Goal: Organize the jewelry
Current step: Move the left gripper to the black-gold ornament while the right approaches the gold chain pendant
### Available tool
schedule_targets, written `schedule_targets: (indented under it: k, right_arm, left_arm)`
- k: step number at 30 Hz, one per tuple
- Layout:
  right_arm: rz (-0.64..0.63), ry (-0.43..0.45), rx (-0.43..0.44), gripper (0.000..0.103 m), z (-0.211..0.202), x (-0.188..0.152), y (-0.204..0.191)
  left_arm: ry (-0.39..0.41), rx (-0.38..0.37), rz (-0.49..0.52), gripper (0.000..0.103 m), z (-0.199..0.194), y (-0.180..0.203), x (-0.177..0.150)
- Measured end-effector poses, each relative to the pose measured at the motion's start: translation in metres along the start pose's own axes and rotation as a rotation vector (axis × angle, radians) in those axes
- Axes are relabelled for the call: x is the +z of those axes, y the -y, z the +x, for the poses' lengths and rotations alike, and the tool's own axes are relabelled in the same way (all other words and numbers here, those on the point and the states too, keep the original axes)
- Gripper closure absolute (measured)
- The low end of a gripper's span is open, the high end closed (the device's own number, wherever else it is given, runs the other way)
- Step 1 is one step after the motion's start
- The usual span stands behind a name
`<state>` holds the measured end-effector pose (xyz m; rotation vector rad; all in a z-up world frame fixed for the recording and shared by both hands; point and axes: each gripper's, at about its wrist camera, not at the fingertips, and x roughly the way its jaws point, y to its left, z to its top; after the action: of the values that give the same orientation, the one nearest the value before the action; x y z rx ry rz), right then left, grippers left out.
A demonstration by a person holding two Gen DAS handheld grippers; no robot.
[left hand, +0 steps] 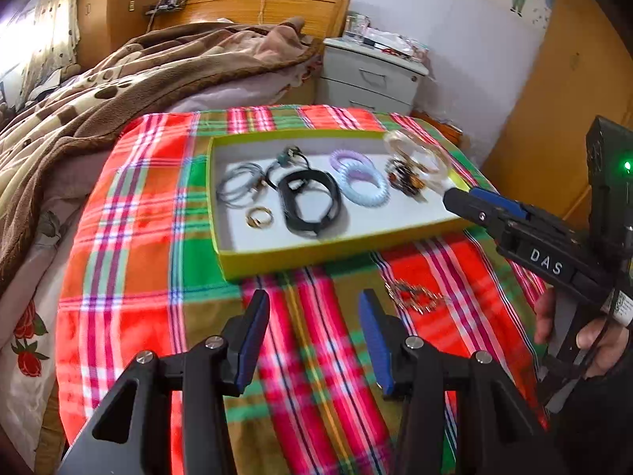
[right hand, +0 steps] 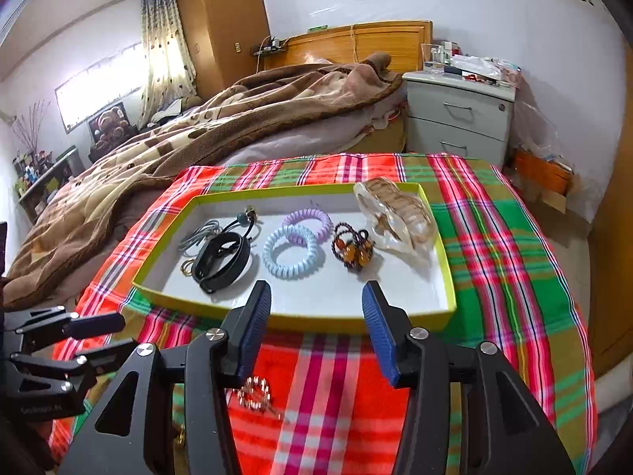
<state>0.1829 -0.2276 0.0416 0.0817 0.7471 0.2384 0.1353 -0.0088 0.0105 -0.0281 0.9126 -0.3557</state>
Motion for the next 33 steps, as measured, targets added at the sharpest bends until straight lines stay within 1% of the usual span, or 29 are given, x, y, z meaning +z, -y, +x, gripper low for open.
schedule_targets:
  k: [3,5,7,9,10,12,14,16,20,25,31,33]
  right_arm:
    - [-0.025,-0.004,-0.002,0.049,-0.007,-0.009,-0.002]
    - [-0.054,-0.009,-0.010,0.049,-0.011,-0.014,-0.006]
    - [-0.064,-0.009,-0.002,0.049,-0.016,-0.018,-0.006]
    - [-0.044,-0.006,0.027,0.049,-0.021,-0.023,-0.003]
    - [-0.042,0.001,0.028,0.048,-0.024,-0.026,-0.004]
    - [-0.052,0.015,0.010,0.048,-0.029,-0.030,-0.004]
    - [-0.051,0.025,0.006,0.048,-0.033,-0.034,-0.003]
    - [-0.034,0.025,0.011,0.048,-0.035,-0.036,-0.001]
    - [-0.035,0.021,-0.006,0.048,-0.037,-0.040,0.000]
    - [-0.036,0.013,-0.015,0.048,-0.037,-0.045,0.001]
    - [-0.052,-0.002,-0.030,0.048,-0.034,-0.046,-0.003]
    - [-0.052,-0.007,-0.031,0.048,-0.033,-0.046,-0.003]
  left_arm:
    - [-0.004,-0.016,0.021,0.053,-0.003,0.007,-0.010]
    - [-0.008,-0.024,0.034,0.051,-0.005,0.012,-0.017]
    - [-0.025,-0.017,0.053,0.051,-0.004,0.017,-0.023]
    - [-0.036,-0.002,0.069,0.051,-0.002,0.023,-0.030]
    - [-0.037,-0.010,0.074,0.051,-0.002,0.025,-0.033]
    - [-0.051,-0.031,0.082,0.051,0.000,0.029,-0.040]
    - [-0.053,-0.034,0.102,0.051,0.001,0.035,-0.044]
    - [-0.064,-0.045,0.114,0.051,0.004,0.040,-0.047]
    - [-0.080,-0.067,0.115,0.051,0.009,0.046,-0.050]
    - [-0.073,-0.045,0.129,0.051,0.012,0.050,-0.049]
    - [-0.060,0.001,0.162,0.051,0.015,0.057,-0.050]
    - [-0.054,0.001,0.163,0.051,0.015,0.057,-0.051]
